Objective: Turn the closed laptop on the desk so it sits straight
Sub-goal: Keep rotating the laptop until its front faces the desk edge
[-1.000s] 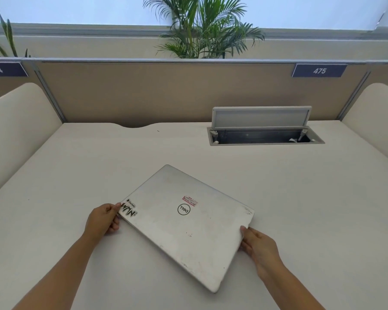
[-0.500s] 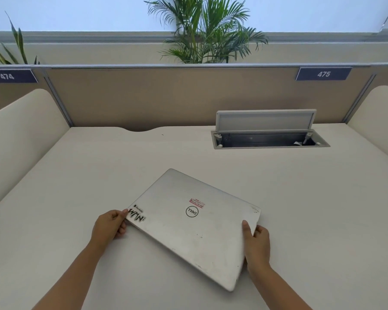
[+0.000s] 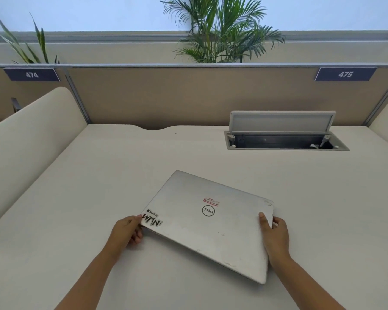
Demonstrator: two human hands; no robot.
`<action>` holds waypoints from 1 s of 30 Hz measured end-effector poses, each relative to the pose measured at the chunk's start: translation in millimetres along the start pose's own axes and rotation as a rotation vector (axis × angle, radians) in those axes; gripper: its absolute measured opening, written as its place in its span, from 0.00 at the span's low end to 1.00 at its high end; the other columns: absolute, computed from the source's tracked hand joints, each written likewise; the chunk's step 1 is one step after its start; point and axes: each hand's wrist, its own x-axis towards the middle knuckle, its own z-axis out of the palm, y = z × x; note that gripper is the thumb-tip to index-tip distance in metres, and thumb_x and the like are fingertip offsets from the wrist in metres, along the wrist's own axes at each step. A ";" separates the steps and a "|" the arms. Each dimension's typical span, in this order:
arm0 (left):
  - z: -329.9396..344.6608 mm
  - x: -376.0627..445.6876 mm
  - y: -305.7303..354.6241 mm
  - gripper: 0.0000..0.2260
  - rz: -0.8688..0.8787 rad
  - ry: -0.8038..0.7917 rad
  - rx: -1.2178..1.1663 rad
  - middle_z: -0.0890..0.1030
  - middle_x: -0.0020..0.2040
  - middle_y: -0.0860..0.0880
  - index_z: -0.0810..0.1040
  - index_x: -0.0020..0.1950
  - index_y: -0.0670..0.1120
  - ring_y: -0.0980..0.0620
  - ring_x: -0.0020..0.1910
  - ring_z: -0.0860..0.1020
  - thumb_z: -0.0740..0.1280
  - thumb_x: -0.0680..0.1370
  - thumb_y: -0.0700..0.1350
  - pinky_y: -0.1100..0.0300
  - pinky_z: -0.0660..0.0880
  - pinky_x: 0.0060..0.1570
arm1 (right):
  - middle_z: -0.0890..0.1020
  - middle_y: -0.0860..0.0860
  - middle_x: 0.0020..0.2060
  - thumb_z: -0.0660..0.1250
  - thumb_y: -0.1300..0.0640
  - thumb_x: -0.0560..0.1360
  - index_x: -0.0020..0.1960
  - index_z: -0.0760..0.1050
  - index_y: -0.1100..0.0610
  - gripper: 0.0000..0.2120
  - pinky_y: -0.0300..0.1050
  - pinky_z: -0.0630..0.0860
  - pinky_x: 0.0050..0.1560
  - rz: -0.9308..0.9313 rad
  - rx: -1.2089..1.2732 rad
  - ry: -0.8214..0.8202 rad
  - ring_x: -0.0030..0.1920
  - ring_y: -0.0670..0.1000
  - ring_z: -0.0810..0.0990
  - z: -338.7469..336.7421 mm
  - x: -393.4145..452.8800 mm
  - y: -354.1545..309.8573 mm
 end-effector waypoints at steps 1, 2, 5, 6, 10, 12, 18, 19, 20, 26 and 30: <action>-0.1 -2.5 -0.7 0.18 -0.027 -0.023 -0.023 0.74 0.18 0.49 0.73 0.29 0.41 0.55 0.15 0.70 0.61 0.79 0.46 0.69 0.65 0.17 | 0.75 0.51 0.48 0.66 0.47 0.74 0.57 0.70 0.59 0.19 0.47 0.70 0.48 -0.010 -0.003 -0.012 0.48 0.53 0.75 -0.9 2.9 -1.3; 0.3 -5.2 -1.0 0.19 -0.064 -0.050 -0.042 0.74 0.17 0.48 0.72 0.29 0.42 0.54 0.15 0.69 0.61 0.79 0.48 0.68 0.64 0.16 | 0.75 0.51 0.48 0.66 0.47 0.74 0.57 0.70 0.59 0.19 0.47 0.70 0.48 -0.022 -0.010 -0.029 0.48 0.53 0.75 -1.4 5.8 -2.3; 2.2 -11.9 1.5 0.21 -0.201 -0.107 -0.042 0.72 0.17 0.47 0.72 0.29 0.44 0.52 0.15 0.68 0.63 0.75 0.58 0.67 0.63 0.16 | 0.75 0.52 0.50 0.66 0.47 0.74 0.58 0.70 0.59 0.19 0.46 0.70 0.49 -0.055 -0.022 -0.087 0.49 0.53 0.76 -2.5 11.5 -4.3; 2.5 -12.4 2.6 0.22 -0.229 -0.112 -0.030 0.72 0.18 0.47 0.73 0.29 0.45 0.52 0.15 0.69 0.63 0.74 0.60 0.67 0.63 0.16 | 0.75 0.52 0.50 0.66 0.47 0.74 0.58 0.70 0.59 0.19 0.47 0.71 0.49 -0.062 -0.024 -0.103 0.49 0.53 0.76 -2.5 12.6 -4.2; 4.4 -12.6 9.4 0.22 -0.265 -0.116 -0.026 0.74 0.20 0.48 0.77 0.34 0.43 0.51 0.15 0.70 0.62 0.74 0.62 0.67 0.65 0.15 | 0.75 0.52 0.50 0.65 0.48 0.74 0.59 0.69 0.58 0.19 0.45 0.72 0.43 -0.079 -0.015 -0.135 0.47 0.51 0.77 -3.5 16.1 -2.7; 6.0 -14.3 11.9 0.23 -0.267 -0.137 -0.023 0.74 0.20 0.48 0.76 0.32 0.44 0.51 0.15 0.70 0.62 0.74 0.62 0.67 0.65 0.15 | 0.76 0.51 0.50 0.66 0.48 0.74 0.58 0.70 0.58 0.18 0.39 0.71 0.37 -0.092 -0.013 -0.140 0.42 0.46 0.76 -5.7 20.4 -3.9; 25.5 -21.0 12.2 0.22 -0.220 -0.246 0.064 0.74 0.22 0.46 0.76 0.32 0.43 0.51 0.16 0.70 0.63 0.74 0.60 0.67 0.63 0.16 | 0.79 0.53 0.47 0.67 0.48 0.73 0.57 0.73 0.58 0.18 0.37 0.71 0.35 -0.140 -0.073 -0.168 0.40 0.46 0.78 -19.6 49.4 -13.6; 29.9 -22.5 10.9 0.21 -0.217 -0.252 0.083 0.75 0.22 0.47 0.77 0.32 0.43 0.51 0.16 0.70 0.65 0.73 0.60 0.67 0.63 0.16 | 0.80 0.52 0.46 0.67 0.47 0.73 0.57 0.74 0.57 0.17 0.36 0.71 0.35 -0.146 -0.088 -0.171 0.40 0.44 0.78 -22.4 54.3 -14.3; 33.6 -23.8 9.6 0.20 -0.210 -0.263 0.105 0.74 0.21 0.48 0.77 0.31 0.44 0.52 0.16 0.70 0.66 0.73 0.60 0.66 0.64 0.16 | 0.80 0.50 0.44 0.67 0.47 0.73 0.56 0.75 0.56 0.16 0.36 0.71 0.35 -0.150 -0.103 -0.173 0.40 0.42 0.78 -25.4 58.7 -14.9; 39.3 -28.5 8.3 0.19 -0.156 -0.433 0.299 0.75 0.17 0.49 0.71 0.33 0.44 0.53 0.16 0.72 0.66 0.72 0.60 0.67 0.66 0.18 | 0.79 0.41 0.38 0.68 0.45 0.72 0.54 0.77 0.54 0.16 0.34 0.70 0.34 -0.193 -0.219 -0.209 0.39 0.37 0.77 -34.1 78.0 -20.0; 41.4 -29.6 14.3 0.19 -0.150 -0.502 0.377 0.77 0.18 0.50 0.69 0.32 0.46 0.55 0.17 0.74 0.65 0.74 0.59 0.67 0.66 0.18 | 0.80 0.41 0.38 0.68 0.43 0.71 0.54 0.78 0.51 0.17 0.35 0.70 0.36 -0.216 -0.258 -0.229 0.40 0.38 0.78 -33.6 84.3 -21.9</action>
